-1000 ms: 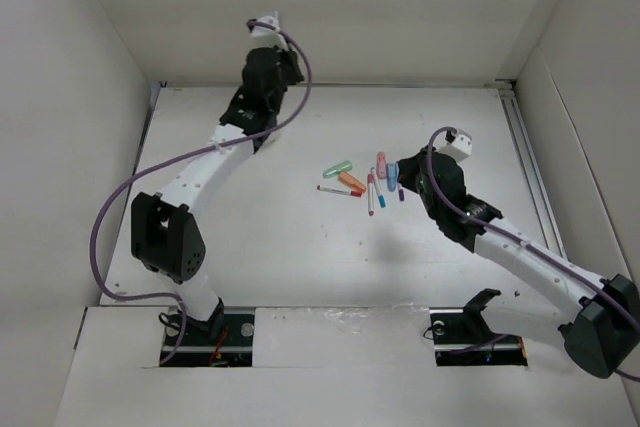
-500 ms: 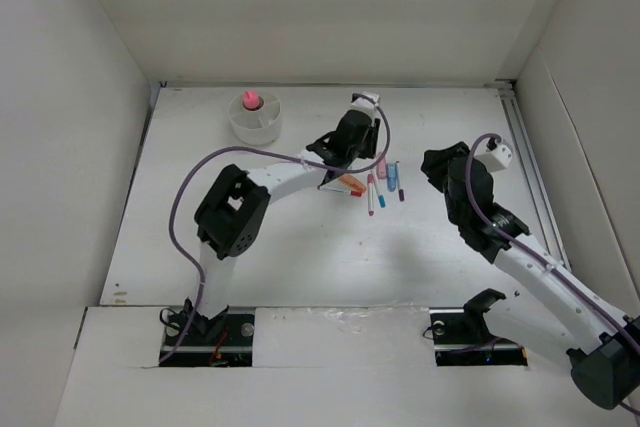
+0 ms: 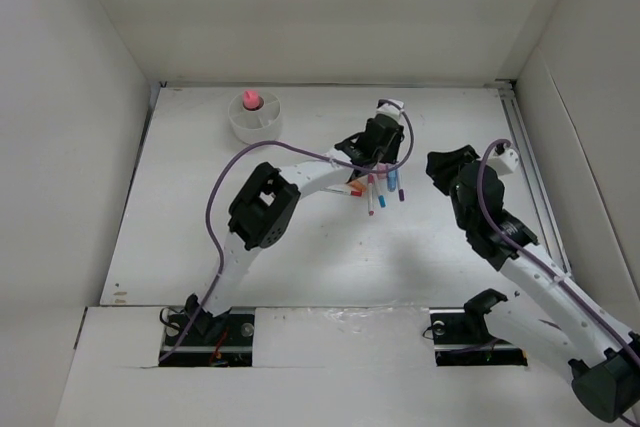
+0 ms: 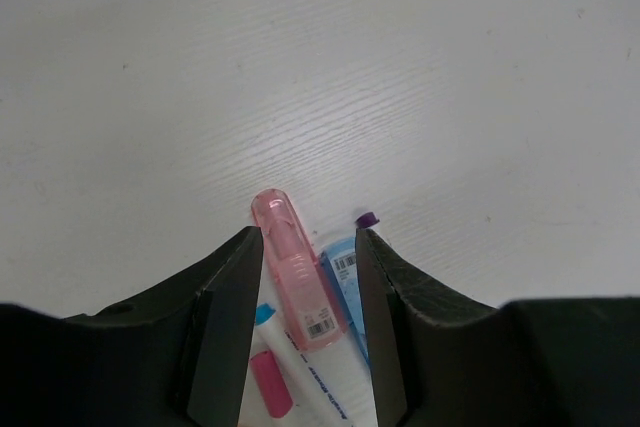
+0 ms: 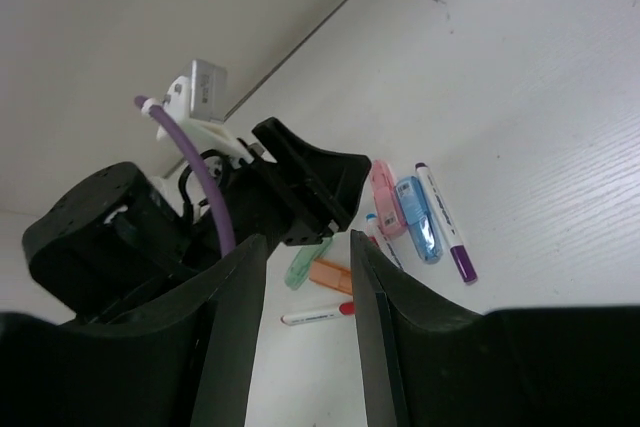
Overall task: Sort the stationery into containers
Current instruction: Grab a piece of stationery with the left arm
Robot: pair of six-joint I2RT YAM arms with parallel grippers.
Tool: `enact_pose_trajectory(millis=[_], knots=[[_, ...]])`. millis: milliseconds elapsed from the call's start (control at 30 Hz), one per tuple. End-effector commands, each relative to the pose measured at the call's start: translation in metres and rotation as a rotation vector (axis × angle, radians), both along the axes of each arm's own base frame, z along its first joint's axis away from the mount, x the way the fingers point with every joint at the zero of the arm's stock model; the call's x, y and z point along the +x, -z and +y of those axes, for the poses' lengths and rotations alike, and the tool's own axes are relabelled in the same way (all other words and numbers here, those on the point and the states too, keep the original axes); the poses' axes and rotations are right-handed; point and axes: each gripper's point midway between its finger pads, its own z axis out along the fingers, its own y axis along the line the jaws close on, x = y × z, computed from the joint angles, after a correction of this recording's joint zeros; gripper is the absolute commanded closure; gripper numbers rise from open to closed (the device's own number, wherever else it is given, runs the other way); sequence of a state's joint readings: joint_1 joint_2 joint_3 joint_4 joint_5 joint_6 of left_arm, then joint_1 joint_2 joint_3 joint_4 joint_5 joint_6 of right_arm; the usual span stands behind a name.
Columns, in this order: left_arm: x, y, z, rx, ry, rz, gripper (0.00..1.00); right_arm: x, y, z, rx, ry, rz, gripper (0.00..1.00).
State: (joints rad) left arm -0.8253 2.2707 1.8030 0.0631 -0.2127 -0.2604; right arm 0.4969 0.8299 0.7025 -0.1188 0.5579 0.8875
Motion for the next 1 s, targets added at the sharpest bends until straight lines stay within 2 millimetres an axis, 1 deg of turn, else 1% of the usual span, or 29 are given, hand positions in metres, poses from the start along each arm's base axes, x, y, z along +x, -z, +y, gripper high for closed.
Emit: enact_pose_trajectory(millis=[0, 67, 100, 133, 167, 200, 233, 267, 300, 333, 367, 433, 467, 500, 533, 567, 600, 633, 667, 833, 867, 900, 933, 967], knots=[[0.008, -0.012, -0.006, -0.001, -0.027, -0.026, 0.62, 0.0, -0.017, 0.004, 0.044, -0.024, -0.061, 0.55], [0.01, 0.001, -0.004, 0.023, -0.04, -0.014, 0.63, -0.002, -0.016, 0.001, 0.044, -0.015, -0.065, 0.55], [0.011, -0.001, -0.006, 0.023, -0.04, -0.014, 0.63, -0.003, -0.021, -0.003, 0.051, -0.006, -0.078, 0.55], [0.012, 0.003, -0.006, 0.031, -0.04, -0.007, 0.63, -0.005, -0.02, -0.004, 0.052, -0.006, -0.081, 0.55], [0.013, 0.013, -0.005, 0.051, -0.05, 0.001, 0.64, -0.005, -0.02, -0.004, 0.052, -0.006, -0.081, 0.55], [0.012, 0.015, -0.003, 0.059, -0.05, 0.008, 0.65, -0.007, -0.023, -0.005, 0.058, -0.006, -0.092, 0.55], [0.013, 0.023, -0.001, 0.067, -0.066, 0.015, 0.66, -0.007, -0.024, -0.005, 0.058, -0.006, -0.092, 0.55], [0.013, 0.023, -0.001, 0.068, -0.066, 0.015, 0.66, -0.008, -0.024, -0.006, 0.063, -0.006, -0.102, 0.55], [0.013, 0.031, 0.0, 0.081, -0.073, 0.02, 0.67, -0.008, -0.024, -0.006, 0.063, -0.006, -0.102, 0.55], [0.015, 0.027, -0.001, 0.073, -0.073, 0.013, 0.67, -0.008, -0.024, -0.006, 0.063, -0.006, -0.102, 0.55], [0.015, 0.033, -0.001, 0.08, -0.073, 0.019, 0.67, -0.008, -0.024, -0.006, 0.063, -0.006, -0.102, 0.55], [0.015, 0.033, -0.001, 0.08, -0.073, 0.019, 0.67, -0.007, -0.021, -0.003, 0.052, -0.021, -0.092, 0.55], [0.014, 0.038, -0.001, 0.087, -0.073, 0.025, 0.69, -0.007, -0.023, -0.002, 0.056, -0.021, -0.1, 0.55], [0.014, 0.038, -0.001, 0.087, -0.073, 0.025, 0.69, -0.005, -0.019, -0.002, 0.05, -0.021, -0.089, 0.55], [0.014, 0.045, 0.0, 0.095, -0.073, 0.032, 0.7, -0.005, -0.019, -0.002, 0.05, -0.021, -0.089, 0.55], [0.016, 0.04, -0.002, 0.087, -0.073, 0.025, 0.71, -0.004, -0.016, 0.001, 0.047, -0.032, -0.079, 0.55], [0.015, 0.042, -0.001, 0.094, -0.073, 0.031, 0.71, -0.004, -0.021, 0.001, 0.051, -0.032, -0.087, 0.55], [0.015, 0.042, -0.001, 0.094, -0.073, 0.031, 0.73, -0.004, -0.021, 0.003, 0.053, -0.041, -0.086, 0.54], [0.014, 0.048, 0.0, 0.101, -0.073, 0.037, 0.77, -0.004, -0.021, 0.003, 0.053, -0.041, -0.086, 0.54], [0.015, 0.045, -0.006, 0.078, -0.058, 0.031, 0.91, -0.005, -0.023, 0.002, 0.049, -0.042, -0.095, 0.54], [0.016, 0.034, -0.008, 0.061, -0.058, 0.016, 0.93, -0.007, -0.026, 0.001, 0.053, -0.042, -0.103, 0.54], [0.017, 0.022, -0.012, 0.033, -0.048, 0.001, 0.94, -0.007, -0.026, 0.001, 0.053, -0.042, -0.103, 0.54], [0.018, 0.013, -0.014, 0.015, -0.04, -0.009, 0.94, -0.008, -0.024, 0.0, 0.053, -0.042, -0.103, 0.54], [0.019, -0.004, -0.016, -0.011, -0.041, -0.032, 0.96, -0.009, -0.03, 0.0, 0.062, -0.042, -0.121, 0.54]])
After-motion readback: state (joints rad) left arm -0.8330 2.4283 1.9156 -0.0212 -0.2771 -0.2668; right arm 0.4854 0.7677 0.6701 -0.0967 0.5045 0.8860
